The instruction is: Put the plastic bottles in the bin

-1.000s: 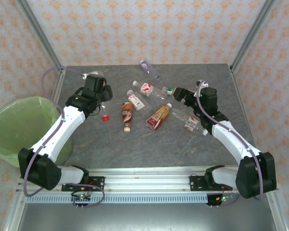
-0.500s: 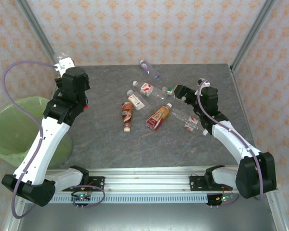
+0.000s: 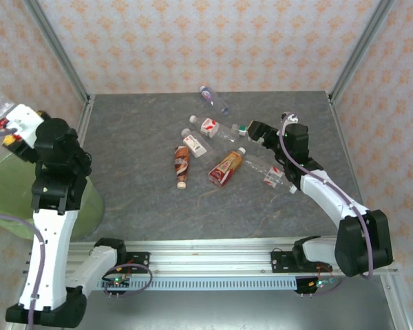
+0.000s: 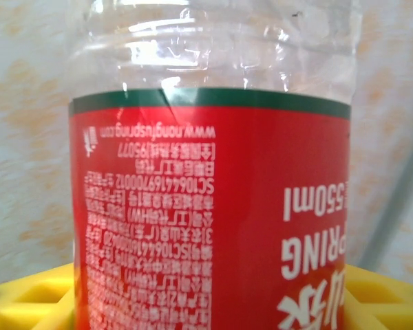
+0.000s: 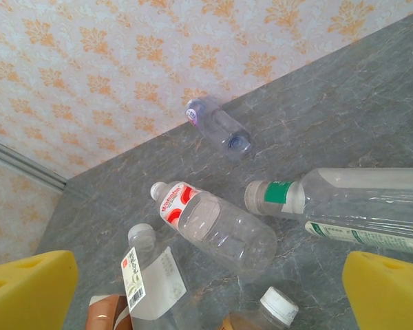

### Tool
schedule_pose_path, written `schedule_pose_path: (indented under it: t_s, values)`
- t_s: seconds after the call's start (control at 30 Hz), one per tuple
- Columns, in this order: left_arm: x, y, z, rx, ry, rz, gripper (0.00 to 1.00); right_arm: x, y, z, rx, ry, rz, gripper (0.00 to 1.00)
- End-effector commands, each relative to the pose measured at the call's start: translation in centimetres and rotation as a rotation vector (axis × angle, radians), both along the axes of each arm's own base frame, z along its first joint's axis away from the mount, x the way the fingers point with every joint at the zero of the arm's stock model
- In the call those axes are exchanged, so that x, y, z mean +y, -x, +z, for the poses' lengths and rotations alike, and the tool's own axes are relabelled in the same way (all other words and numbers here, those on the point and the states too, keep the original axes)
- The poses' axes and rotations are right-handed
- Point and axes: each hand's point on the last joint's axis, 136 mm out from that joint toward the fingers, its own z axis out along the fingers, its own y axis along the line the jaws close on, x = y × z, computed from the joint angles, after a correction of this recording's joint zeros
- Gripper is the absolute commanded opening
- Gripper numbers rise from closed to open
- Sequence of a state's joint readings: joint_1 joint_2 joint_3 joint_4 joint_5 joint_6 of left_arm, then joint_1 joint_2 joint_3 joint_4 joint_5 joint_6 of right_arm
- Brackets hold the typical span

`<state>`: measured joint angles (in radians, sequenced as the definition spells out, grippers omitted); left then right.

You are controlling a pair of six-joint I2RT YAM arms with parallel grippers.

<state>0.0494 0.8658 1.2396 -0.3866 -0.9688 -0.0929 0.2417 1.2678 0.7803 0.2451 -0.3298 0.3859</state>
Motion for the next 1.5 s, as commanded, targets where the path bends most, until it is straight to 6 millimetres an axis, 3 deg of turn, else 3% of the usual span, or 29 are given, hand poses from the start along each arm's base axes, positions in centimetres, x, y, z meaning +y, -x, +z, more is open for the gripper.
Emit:
schedule_pose_path:
  t_s: [0.0, 0.23, 0.57, 0.77, 0.93, 1.1, 1.3, 1.47]
  values:
    - [2.2, 1.8, -2.8, -0.042, 0.049, 0.152, 0.63, 0.5, -0.8, 2.4, -0.065, -0.025, 0.008, 0.99]
    - [3.7, 2.3, -7.3, -0.031, 0.106, 0.227, 0.66, 0.4, -0.5, 2.5, -0.063, -0.022, 0.007, 0.99]
    - [4.3, 0.6, -13.0, -0.036, 0.21, 0.238, 0.69, 0.2, -0.1, 1.9, -0.047, -0.008, 0.003, 0.99]
    - [4.0, -2.9, -15.0, -0.004, 0.312, 0.116, 0.71, 0.1, 0.1, 1.9, -0.042, 0.006, 0.006, 0.99]
    - [3.6, -5.1, -15.6, -0.035, 0.368, 0.037, 0.72, -0.1, 0.3, 1.9, -0.039, 0.016, 0.001, 0.99]
    - [3.4, -6.3, -15.5, -0.05, 0.399, 0.002, 0.8, -0.3, 0.4, 1.9, -0.038, 0.026, -0.008, 0.99]
    - [2.9, -6.3, -14.2, -0.077, 0.414, -0.034, 0.89, -0.3, 0.4, 1.7, -0.035, 0.029, -0.007, 0.99]
    - [2.6, -4.8, -12.6, -0.129, 0.407, -0.031, 0.99, -0.4, 0.4, 1.5, -0.03, 0.028, -0.009, 0.99]
